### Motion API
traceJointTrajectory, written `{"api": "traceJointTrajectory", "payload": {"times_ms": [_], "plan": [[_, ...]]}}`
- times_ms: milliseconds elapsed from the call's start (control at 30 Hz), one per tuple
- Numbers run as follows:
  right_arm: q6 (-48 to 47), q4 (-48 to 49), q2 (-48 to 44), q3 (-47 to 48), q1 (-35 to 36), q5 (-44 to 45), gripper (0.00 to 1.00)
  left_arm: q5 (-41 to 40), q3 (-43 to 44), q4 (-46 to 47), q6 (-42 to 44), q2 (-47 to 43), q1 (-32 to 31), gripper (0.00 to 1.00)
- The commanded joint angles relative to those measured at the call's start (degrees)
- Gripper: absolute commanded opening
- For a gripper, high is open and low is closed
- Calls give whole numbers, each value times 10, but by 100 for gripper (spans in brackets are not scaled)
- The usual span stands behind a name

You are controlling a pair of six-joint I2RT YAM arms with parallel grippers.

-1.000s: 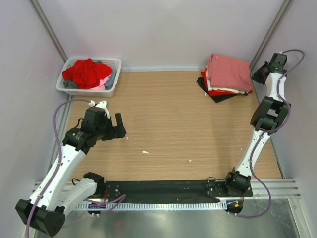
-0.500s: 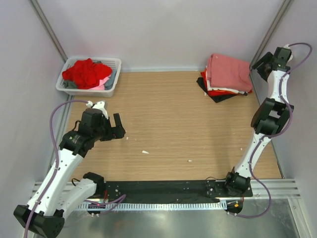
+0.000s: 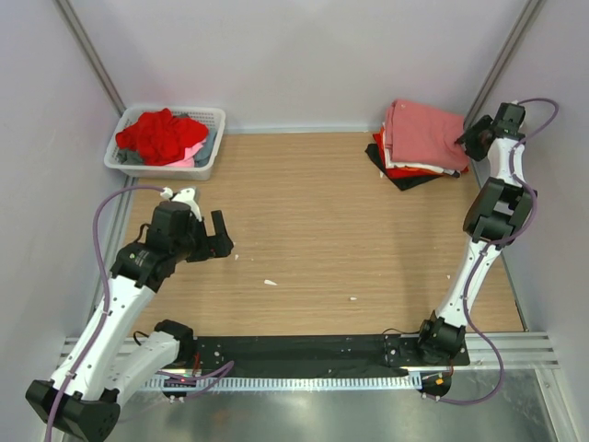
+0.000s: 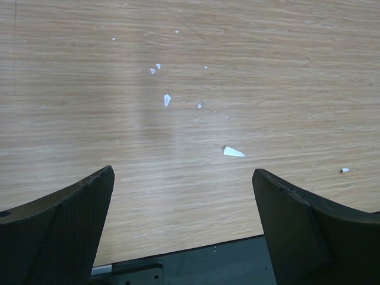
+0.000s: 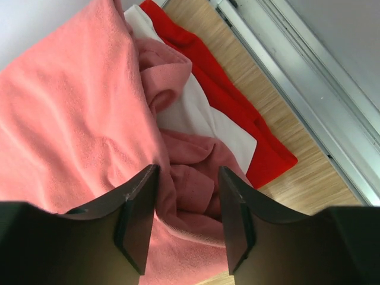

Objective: Fold and stack the t-shirts
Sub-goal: Reset both grippers

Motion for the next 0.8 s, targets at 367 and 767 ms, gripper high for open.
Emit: {"api": "traceJointTrajectory", "payload": {"times_ms": [367, 767], "plan": [[3, 36, -15, 14, -7, 36, 1, 2, -1, 22, 0, 6, -1, 100], [-17, -4, 16, 67, -13, 143, 41, -2, 0, 22, -1, 6, -2, 100]]}}
